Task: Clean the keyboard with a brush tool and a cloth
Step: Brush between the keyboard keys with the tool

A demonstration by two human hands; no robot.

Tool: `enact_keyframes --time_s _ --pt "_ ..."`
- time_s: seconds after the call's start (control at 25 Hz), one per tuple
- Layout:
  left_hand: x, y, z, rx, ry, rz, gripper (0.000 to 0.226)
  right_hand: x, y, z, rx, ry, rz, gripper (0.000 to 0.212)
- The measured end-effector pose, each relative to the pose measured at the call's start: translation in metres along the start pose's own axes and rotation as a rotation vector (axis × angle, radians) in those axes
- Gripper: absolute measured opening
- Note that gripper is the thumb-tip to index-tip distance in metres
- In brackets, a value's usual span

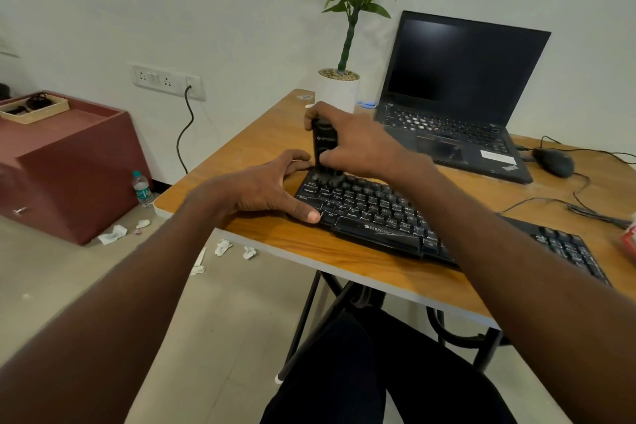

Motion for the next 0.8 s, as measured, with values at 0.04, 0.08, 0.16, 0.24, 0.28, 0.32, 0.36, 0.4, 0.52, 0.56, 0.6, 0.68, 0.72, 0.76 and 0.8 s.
enact_keyframes --time_s 0.04,0.08,0.16,0.24,0.28,0.32,0.36,0.4,0.52,0.56,0.6,0.68,0.72,0.76,0.8 --pt "0.0 0.0 0.0 0.0 0.002 0.003 0.14 -0.001 0.0 0.002 0.055 0.012 -0.003 0.054" --pt "-0.001 0.001 0.0 -0.003 0.001 -0.002 0.14 -0.001 0.001 0.003 0.046 0.019 -0.008 0.054" --pt "0.0 0.003 0.0 -0.012 -0.005 -0.016 0.143 0.0 0.003 -0.001 -0.037 -0.022 -0.04 0.053" --pt "0.0 0.001 0.001 -0.017 -0.005 -0.011 0.139 0.0 0.005 -0.001 0.007 -0.085 -0.079 0.053" --pt "0.0 0.002 0.001 -0.017 -0.001 -0.01 0.137 -0.001 0.006 0.003 0.031 -0.09 -0.082 0.054" --pt "0.0 0.002 0.0 -0.02 0.0 -0.015 0.137 -0.001 0.004 0.006 0.029 -0.082 -0.072 0.054" --pt "0.0 0.003 0.0 -0.026 0.001 -0.02 0.137 0.0 0.004 0.007 0.016 -0.077 -0.063 0.053" --pt "0.001 0.003 0.0 -0.03 0.0 -0.019 0.138 0.002 0.004 0.007 0.017 -0.079 -0.065 0.053" --pt "0.001 0.002 0.0 -0.02 -0.008 -0.011 0.136 0.009 0.01 0.009 0.04 -0.073 -0.085 0.054" --pt "0.001 0.002 0.0 -0.015 -0.013 -0.01 0.135 0.011 0.011 0.009 0.012 -0.072 -0.078 0.054" --pt "0.001 0.003 0.0 -0.014 -0.015 -0.013 0.135 0.013 0.013 0.01 0.01 -0.08 -0.082 0.054" --pt "0.002 0.004 -0.001 -0.01 -0.018 -0.018 0.136 0.018 0.015 0.014 0.129 -0.079 -0.1 0.053" --pt "0.002 0.004 -0.001 -0.007 -0.02 -0.016 0.136 0.021 0.015 0.016 0.151 -0.062 -0.097 0.053" --pt "0.002 0.004 -0.001 -0.005 -0.022 -0.014 0.137 0.022 0.015 0.016 0.111 -0.048 -0.087 0.053" --pt "0.002 0.004 -0.002 -0.001 -0.024 -0.011 0.137 0.024 0.014 0.015 0.047 -0.054 -0.08 0.053"
Point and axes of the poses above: each hand's wrist, its own x-axis away from the middle knuckle, its own z-axis out of the back of the hand, y = z × x, the point moved 9 cm from there along -x, towards the middle knuckle, and after that the axes turned 13 degrees about z, right-handed, at the moved point
